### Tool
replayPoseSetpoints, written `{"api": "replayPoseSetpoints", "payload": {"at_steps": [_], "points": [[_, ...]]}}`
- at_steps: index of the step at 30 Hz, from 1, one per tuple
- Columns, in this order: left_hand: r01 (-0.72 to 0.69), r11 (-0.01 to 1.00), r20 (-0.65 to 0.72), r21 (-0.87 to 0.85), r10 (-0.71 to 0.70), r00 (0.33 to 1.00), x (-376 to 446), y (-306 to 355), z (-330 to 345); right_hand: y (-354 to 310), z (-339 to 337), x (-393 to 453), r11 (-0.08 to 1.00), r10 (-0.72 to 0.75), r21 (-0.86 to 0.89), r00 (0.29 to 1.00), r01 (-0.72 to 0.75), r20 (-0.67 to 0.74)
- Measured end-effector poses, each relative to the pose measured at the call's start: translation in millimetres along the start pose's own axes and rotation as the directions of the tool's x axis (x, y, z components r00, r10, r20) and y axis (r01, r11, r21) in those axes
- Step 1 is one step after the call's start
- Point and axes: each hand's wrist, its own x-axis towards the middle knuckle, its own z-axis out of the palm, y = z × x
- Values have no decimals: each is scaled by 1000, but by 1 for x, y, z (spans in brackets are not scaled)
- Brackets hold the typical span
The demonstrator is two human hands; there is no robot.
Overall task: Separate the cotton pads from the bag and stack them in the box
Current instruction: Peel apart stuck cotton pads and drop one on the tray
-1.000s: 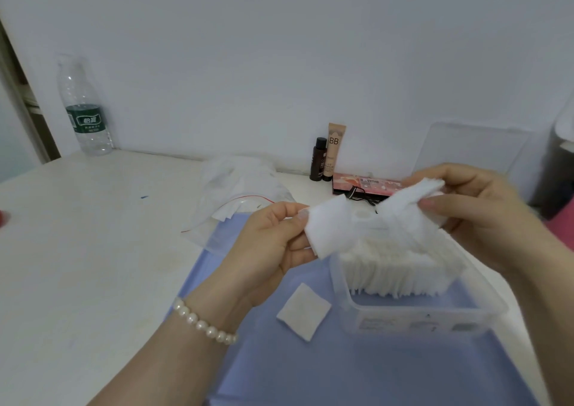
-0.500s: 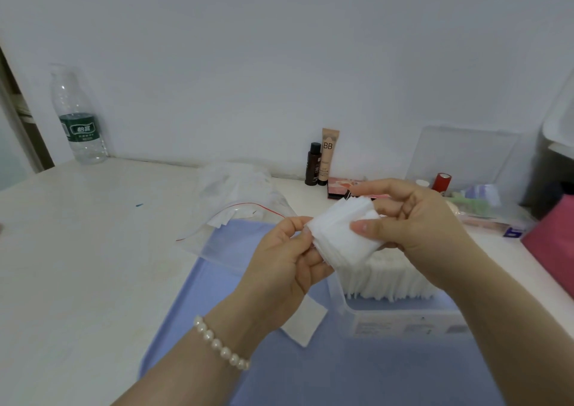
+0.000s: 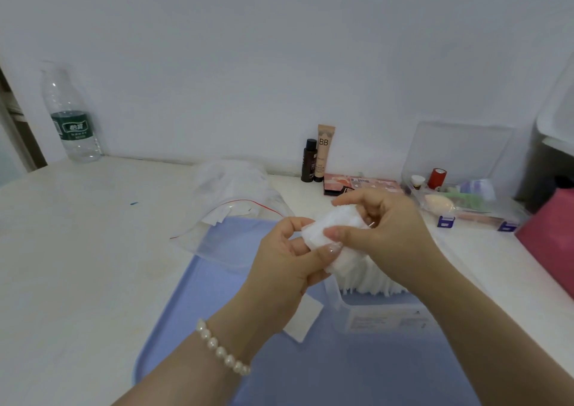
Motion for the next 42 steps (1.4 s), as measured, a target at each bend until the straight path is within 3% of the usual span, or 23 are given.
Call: {"api": "replayPoseSetpoints", "payload": {"at_steps": [6,9,12,15,19,22,24,27,29,32,36,38,40,42], "points": [[52,995,107,-84,-43,993,0,3,1,8,9,1,996,51,-66,998,-54,-43],[110,993,187,-53,-98,977,-2,7,-3,6,8,1,993,2,-115,997,-11,-77],[163,986,258,44,-168,951,-4,21,-10,1,9,-3,986,-61,-158,996,51,-63],[137,952,290,274,-218,932,-3,26,-16,-4,17,-7,983,-121,-139,992,123,23],[127,883,285,452,-278,917,-4,26,-20,-6,31,-14,964,-177,-195,984,178,23],[104,882,219,459,-226,949,-3,35,-31,-4,30,-15,959,-214,-213,970,186,-114],[74,907,184,415,-163,969,-3,46,-38,-2,30,-16,922,-284,-309,951,235,-123],[33,943,142,331,-84,986,-3,56,-47,-2,35,-21,799,-382,-503,924,331,0],[11,950,105,311,-46,993,-2,58,-50,-10,41,-30,706,-245,-612,934,357,262],[9,958,64,288,-29,998,1,55,-49,-10,43,-39,477,-50,-709,821,520,568],[44,962,50,268,-60,997,4,46,-43,0,58,-41,299,-48,-704,747,644,663],[59,966,57,253,-76,995,4,42,-40,-2,61,-40,278,-62,-728,768,627,637],[67,972,61,225,-82,995,4,39,-37,-5,58,-40,367,-80,-709,780,602,621],[72,978,50,196,-83,995,5,36,-35,-14,40,-38,709,-19,-573,824,410,566]]}}
